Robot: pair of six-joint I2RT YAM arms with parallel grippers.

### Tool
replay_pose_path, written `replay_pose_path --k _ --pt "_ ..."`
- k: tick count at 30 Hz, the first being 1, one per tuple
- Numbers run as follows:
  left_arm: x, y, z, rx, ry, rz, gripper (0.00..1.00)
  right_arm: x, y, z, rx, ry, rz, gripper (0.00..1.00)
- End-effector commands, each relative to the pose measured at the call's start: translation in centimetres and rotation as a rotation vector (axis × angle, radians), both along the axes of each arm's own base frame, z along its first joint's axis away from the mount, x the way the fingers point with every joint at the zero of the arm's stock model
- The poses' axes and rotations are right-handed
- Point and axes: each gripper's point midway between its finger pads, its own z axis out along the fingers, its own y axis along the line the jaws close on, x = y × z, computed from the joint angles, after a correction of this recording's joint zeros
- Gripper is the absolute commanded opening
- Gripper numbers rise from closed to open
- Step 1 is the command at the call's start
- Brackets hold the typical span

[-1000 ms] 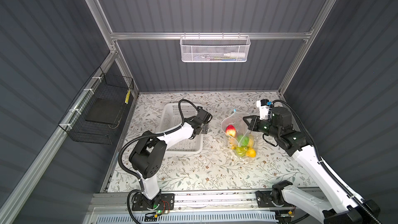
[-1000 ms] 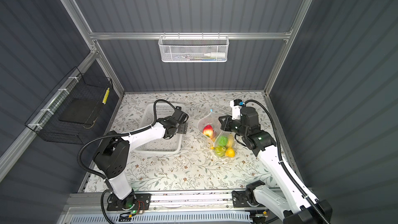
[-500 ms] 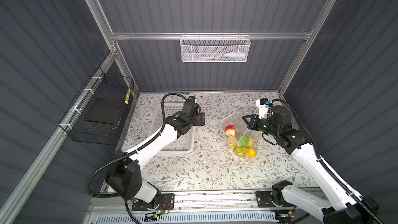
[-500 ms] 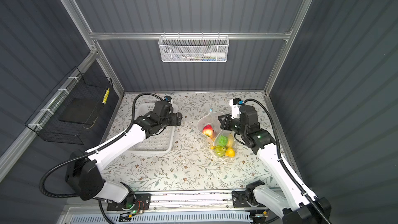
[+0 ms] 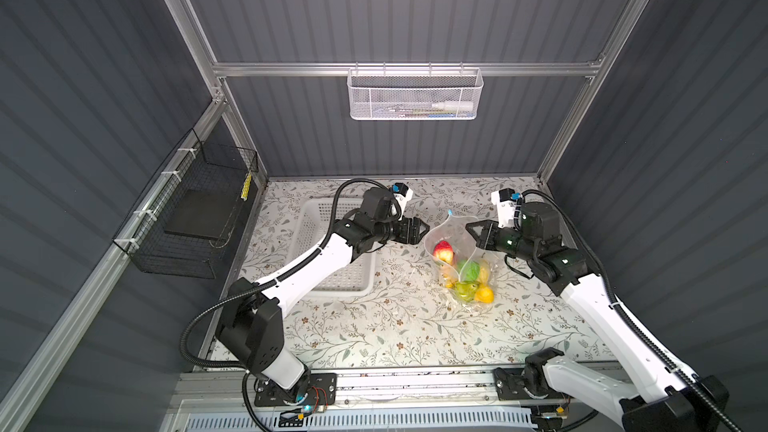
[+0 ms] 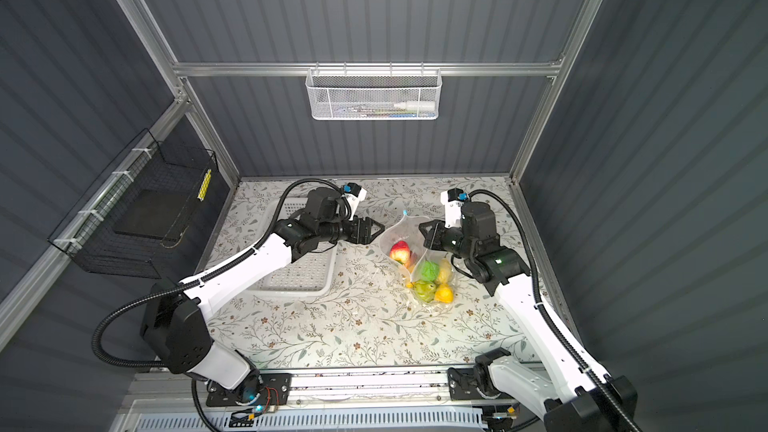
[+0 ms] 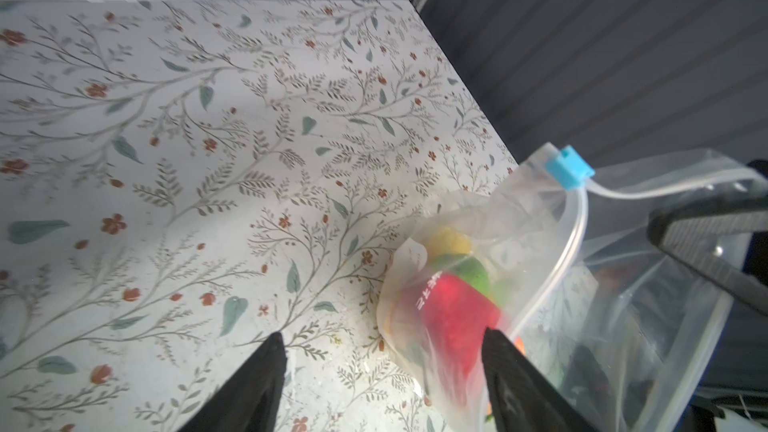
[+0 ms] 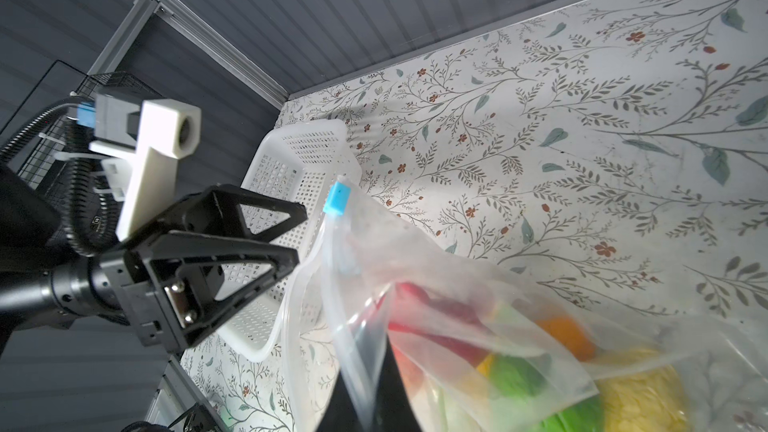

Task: Place the food in the zip-top bag and seal the zipper
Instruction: 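Move the left gripper to the bag mouth and grasp its top edge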

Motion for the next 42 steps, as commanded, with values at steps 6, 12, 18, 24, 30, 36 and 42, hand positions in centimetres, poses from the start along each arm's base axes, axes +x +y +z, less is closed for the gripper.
replay_pose_path --k 6,12,18,24,30,36,42 --pt "-1.9 -2.9 2.1 -0.060 -0.008 -0.107 0.73 -0.2 0.3 1.4 0.008 -0.036 0.020 0.00" --pt "-2.5 -3.2 3.7 -0.100 -0.029 -0.119 0.76 -0.3 0.2 1.0 0.000 -0.030 0.015 0.00" --pt "-2.8 -2.5 5.2 -0.138 -0.068 -0.094 0.79 -0.3 0.2 1.0 0.002 -0.029 0.015 0.00" --pt "-2.8 -2.8 3.3 -0.090 -0.045 -0.103 0.77 -0.3 0.2 1.0 0.007 -0.028 0.016 0.00" --pt "-2.6 -3.5 1.0 -0.028 -0.021 -0.118 0.69 -0.4 0.1 1.1 0.006 -0.032 0.014 0.00" --pt "-2.8 -4.0 1.0 -0.017 -0.025 -0.142 0.45 -0.4 0.2 1.0 0.005 -0.028 0.016 0.00" --pt "-3.2 -4.0 3.8 -0.065 -0.059 -0.144 0.01 -0.2 0.9 1.4 -0.010 -0.034 0.063 0.00"
